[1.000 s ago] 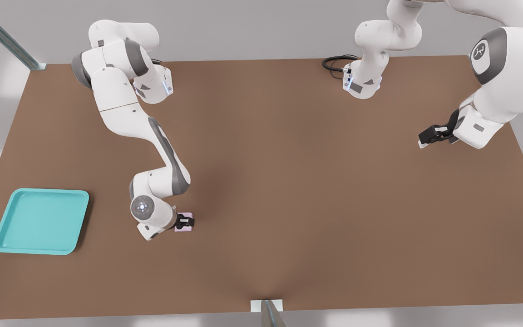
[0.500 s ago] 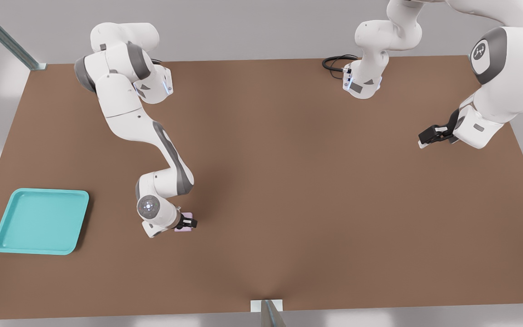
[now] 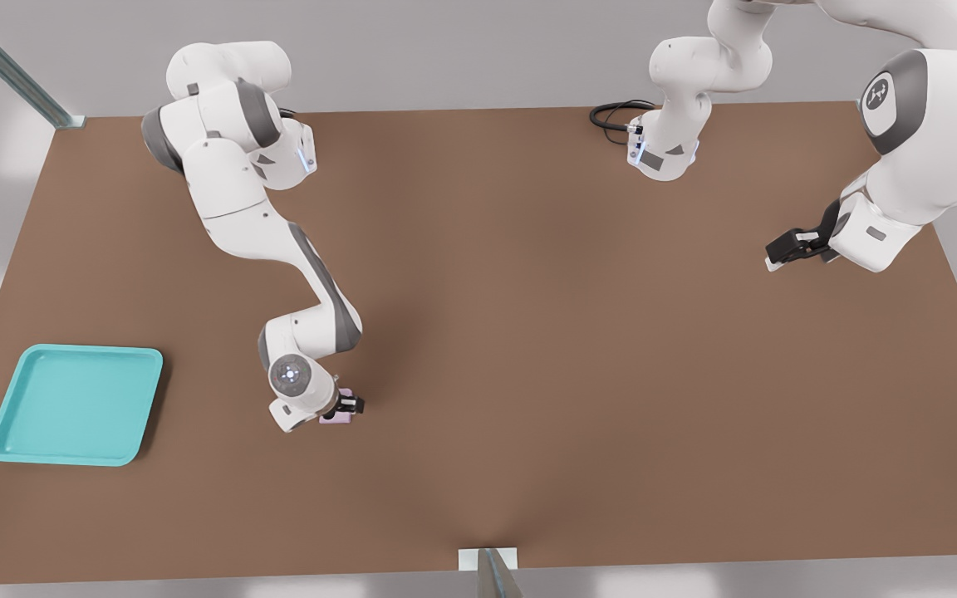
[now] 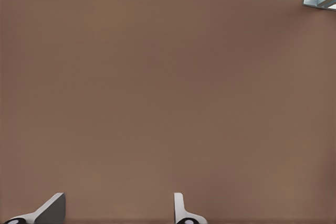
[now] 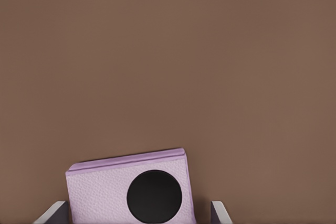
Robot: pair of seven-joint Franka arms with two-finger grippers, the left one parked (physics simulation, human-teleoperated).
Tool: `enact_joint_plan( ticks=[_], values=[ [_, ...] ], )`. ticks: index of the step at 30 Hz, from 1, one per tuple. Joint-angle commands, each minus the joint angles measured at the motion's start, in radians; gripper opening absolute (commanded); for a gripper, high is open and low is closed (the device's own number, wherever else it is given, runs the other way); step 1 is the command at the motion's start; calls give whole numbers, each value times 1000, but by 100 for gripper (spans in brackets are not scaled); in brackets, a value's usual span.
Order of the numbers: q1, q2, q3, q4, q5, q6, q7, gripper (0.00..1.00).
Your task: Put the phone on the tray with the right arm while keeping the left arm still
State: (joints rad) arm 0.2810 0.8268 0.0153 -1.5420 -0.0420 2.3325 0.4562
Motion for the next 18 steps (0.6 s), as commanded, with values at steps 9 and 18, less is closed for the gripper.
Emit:
enact_joint_plan(
  ticks=[9, 18],
  values=[
    [3, 0, 2, 0, -1, 4, 29, 87],
    [1, 3, 9, 0, -1, 7, 29, 87]
  ],
)
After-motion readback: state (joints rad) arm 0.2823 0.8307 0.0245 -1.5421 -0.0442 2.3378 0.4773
